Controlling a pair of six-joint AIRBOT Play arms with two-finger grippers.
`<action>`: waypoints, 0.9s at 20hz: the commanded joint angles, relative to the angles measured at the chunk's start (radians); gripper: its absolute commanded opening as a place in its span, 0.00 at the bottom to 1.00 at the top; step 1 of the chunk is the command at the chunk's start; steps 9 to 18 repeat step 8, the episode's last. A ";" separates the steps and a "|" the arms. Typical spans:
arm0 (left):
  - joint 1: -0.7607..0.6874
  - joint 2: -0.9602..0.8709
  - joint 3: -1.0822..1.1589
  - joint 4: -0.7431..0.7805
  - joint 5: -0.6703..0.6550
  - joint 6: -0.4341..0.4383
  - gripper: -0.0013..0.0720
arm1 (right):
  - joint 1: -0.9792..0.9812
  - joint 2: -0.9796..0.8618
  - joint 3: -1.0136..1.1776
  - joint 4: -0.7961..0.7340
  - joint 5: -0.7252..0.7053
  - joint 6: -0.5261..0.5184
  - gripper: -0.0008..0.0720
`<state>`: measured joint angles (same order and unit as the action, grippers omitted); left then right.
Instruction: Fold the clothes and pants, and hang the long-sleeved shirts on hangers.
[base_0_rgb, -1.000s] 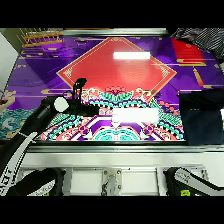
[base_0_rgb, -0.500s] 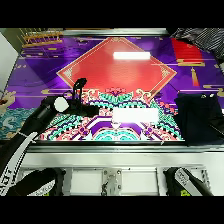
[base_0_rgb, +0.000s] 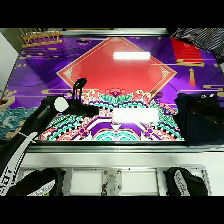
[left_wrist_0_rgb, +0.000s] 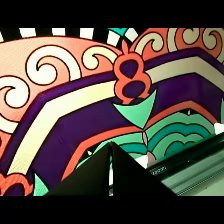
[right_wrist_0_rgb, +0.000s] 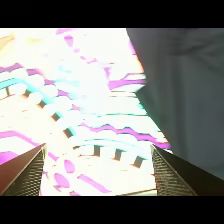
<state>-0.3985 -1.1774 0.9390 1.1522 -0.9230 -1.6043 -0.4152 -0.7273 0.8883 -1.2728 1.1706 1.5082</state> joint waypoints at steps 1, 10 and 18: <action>-0.001 -0.001 0.000 -0.001 0.001 0.000 0.03 | 0.098 -0.003 0.000 0.074 -0.003 -0.025 0.99; -0.001 -0.001 0.000 -0.001 0.010 0.000 0.03 | 0.122 -0.005 0.000 0.081 0.015 -0.020 0.05; -0.001 -0.001 0.000 -0.001 0.010 0.000 0.03 | 0.122 -0.005 0.000 0.081 0.015 -0.020 0.05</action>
